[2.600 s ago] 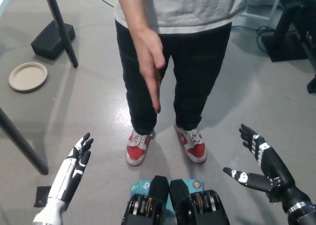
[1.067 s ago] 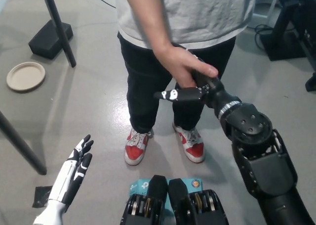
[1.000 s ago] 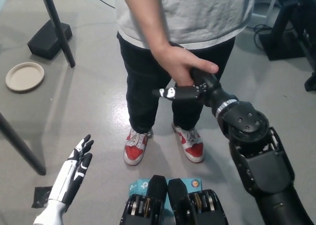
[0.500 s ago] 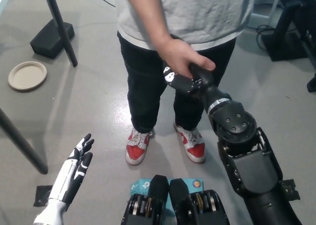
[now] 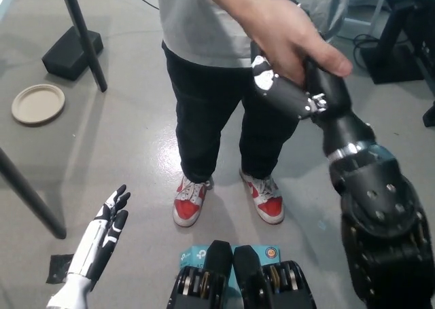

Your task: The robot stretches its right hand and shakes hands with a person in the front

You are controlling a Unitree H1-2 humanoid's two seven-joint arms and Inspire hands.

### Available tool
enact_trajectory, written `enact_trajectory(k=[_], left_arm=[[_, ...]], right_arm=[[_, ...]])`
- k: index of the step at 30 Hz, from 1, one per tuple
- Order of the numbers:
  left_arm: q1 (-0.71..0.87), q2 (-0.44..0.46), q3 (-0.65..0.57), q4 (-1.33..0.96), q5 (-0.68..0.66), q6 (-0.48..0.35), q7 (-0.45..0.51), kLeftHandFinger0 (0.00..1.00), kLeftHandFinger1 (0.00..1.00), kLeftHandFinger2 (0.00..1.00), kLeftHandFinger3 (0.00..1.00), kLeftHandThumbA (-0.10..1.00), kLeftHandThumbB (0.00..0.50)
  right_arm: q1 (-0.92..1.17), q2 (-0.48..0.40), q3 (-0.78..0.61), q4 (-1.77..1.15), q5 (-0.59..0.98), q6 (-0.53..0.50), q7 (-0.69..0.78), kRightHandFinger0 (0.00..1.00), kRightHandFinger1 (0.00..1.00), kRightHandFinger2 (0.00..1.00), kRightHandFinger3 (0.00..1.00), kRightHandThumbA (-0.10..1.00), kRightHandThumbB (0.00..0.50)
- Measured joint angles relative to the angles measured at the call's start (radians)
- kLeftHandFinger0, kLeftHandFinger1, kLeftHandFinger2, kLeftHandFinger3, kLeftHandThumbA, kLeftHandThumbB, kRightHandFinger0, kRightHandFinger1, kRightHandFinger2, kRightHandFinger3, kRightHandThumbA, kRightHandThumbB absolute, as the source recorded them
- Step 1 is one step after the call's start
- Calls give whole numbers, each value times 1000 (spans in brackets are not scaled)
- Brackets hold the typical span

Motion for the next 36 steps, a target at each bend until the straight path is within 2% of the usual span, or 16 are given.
enact_trajectory(k=[4, 6, 10, 12, 15, 17, 19, 20, 23, 27, 30, 32, 34, 36], left_arm=[[0, 0, 0, 0, 0, 0, -1, 1000, 1000, 1000, 1000, 1000, 98], [0, 0, 1, 0, -2, -1, -2, 1000, 1000, 1000, 1000, 1000, 107], [-1, 0, 1, -2, -3, -1, -2, 1000, 1000, 1000, 1000, 1000, 97], [-4, -1, 1, -2, -3, -1, -3, 1000, 1000, 1000, 1000, 1000, 87], [-5, -1, 1, -2, -3, -1, -3, 1000, 1000, 1000, 1000, 1000, 95], [-5, -2, 1, -2, -3, -1, -3, 1000, 1000, 1000, 1000, 1000, 96], [-5, -2, 1, -2, -3, -1, -3, 1000, 1000, 1000, 1000, 1000, 88], [-5, -2, 1, -2, -2, 0, -4, 1000, 1000, 1000, 1000, 1000, 81], [-7, -2, 1, -2, -3, 0, -4, 1000, 1000, 1000, 1000, 1000, 90], [-13, -2, -1, -7, -2, 0, -5, 1000, 1000, 1000, 1000, 1000, 97], [-18, -2, -1, -10, -2, 1, -5, 1000, 1000, 1000, 1000, 1000, 87], [-19, -2, 0, -11, -3, 2, -7, 1000, 1000, 1000, 1000, 1000, 77], [-21, -2, 0, -10, -3, 2, -9, 1000, 1000, 1000, 1000, 1000, 104], [-22, -2, 0, -8, -3, 2, -10, 1000, 1000, 1000, 1000, 1000, 110]], right_arm=[[14, 0, -1, -109, 0, 42, 20, 1000, 1000, 1000, 1000, 80, 257], [13, -3, -6, -156, 2, 66, 37, 1000, 1000, 1000, 1000, 81, 254], [-10, -15, -13, -108, 3, 84, 52, 1000, 1000, 1000, 1000, 131, 244], [-27, -26, -12, 0, 4, 83, 56, 1000, 1000, 1000, 1000, 210, 260], [-42, -31, -11, 147, 2, 81, 56, 1000, 1000, 1000, 1000, 210, 257], [-54, -31, -9, 267, 1, 78, 56, 1000, 1000, 1000, 1000, 300, 284], [-71, -30, -7, 375, 1, 73, 56, 1000, 1000, 1000, 1000, 416, 344], [-84, -31, -6, 433, 0, 70, 56, 1000, 1000, 1000, 1000, 445, 356], [-136, -33, 3, 598, -2, 57, 56, 1000, 1000, 1000, 1000, 448, 383], [-224, -36, 14, 790, -7, 28, 55, 1000, 1000, 1000, 1000, 457, 394], [-232, -40, 22, 792, -15, 23, 54, 1000, 1000, 1000, 1000, 525, 396], [-213, -43, 40, 728, -26, 23, 54, 1000, 1000, 1000, 1000, 527, 396], [-185, -44, 47, 646, -31, 25, 54, 1000, 1000, 1000, 1000, 553, 383], [-165, -43, 51, 563, -35, 27, 55, 1000, 1000, 1000, 1000, 571, 380]])
